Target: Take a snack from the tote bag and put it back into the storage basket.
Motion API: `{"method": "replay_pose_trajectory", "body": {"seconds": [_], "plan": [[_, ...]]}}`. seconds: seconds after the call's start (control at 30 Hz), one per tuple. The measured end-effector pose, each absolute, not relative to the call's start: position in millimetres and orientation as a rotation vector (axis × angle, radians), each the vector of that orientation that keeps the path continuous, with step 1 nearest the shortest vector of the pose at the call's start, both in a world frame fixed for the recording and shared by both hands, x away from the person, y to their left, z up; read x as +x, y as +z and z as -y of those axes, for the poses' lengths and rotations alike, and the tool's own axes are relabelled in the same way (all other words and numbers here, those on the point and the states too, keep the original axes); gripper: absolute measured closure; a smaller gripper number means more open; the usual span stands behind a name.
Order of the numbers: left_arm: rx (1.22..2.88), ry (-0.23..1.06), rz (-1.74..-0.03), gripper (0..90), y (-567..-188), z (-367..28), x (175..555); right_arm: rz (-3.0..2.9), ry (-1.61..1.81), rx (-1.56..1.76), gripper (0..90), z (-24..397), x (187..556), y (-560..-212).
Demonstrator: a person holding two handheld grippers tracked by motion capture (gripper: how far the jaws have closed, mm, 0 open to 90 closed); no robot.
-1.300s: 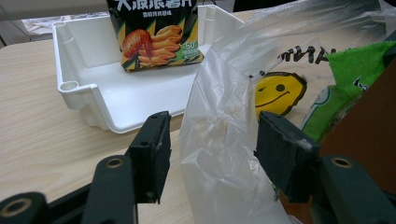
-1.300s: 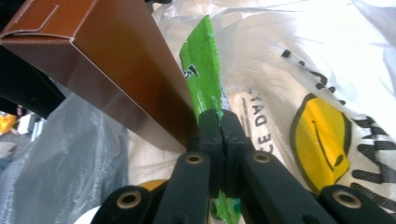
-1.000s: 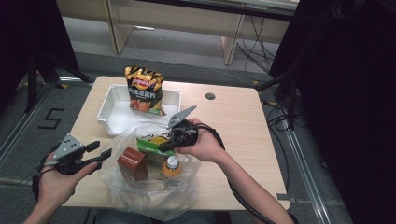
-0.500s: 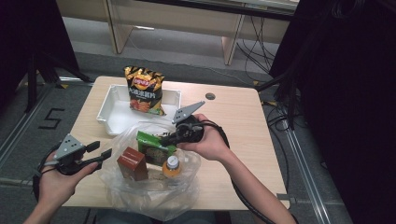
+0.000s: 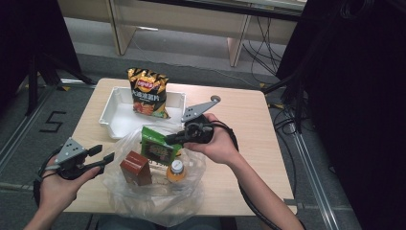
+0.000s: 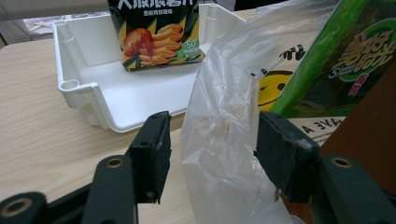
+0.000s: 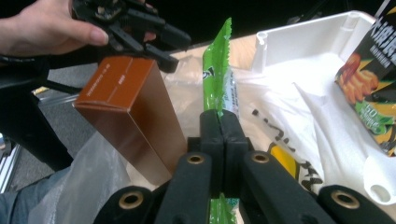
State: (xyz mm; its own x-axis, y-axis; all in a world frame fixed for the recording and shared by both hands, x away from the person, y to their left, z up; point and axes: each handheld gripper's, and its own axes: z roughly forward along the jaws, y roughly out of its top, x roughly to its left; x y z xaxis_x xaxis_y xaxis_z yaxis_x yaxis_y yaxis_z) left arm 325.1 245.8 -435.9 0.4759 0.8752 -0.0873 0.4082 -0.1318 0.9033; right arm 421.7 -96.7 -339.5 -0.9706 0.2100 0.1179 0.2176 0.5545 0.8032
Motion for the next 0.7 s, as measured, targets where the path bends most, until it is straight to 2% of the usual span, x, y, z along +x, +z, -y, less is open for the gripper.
{"method": "replay_pose_trajectory", "body": {"seconds": [0.7], "plan": [[1.748,0.586,-1.108,44.6,-438.2,-245.0,325.4,2.753,-1.593,-0.392,90.0,101.5,418.1,-310.4]]}}
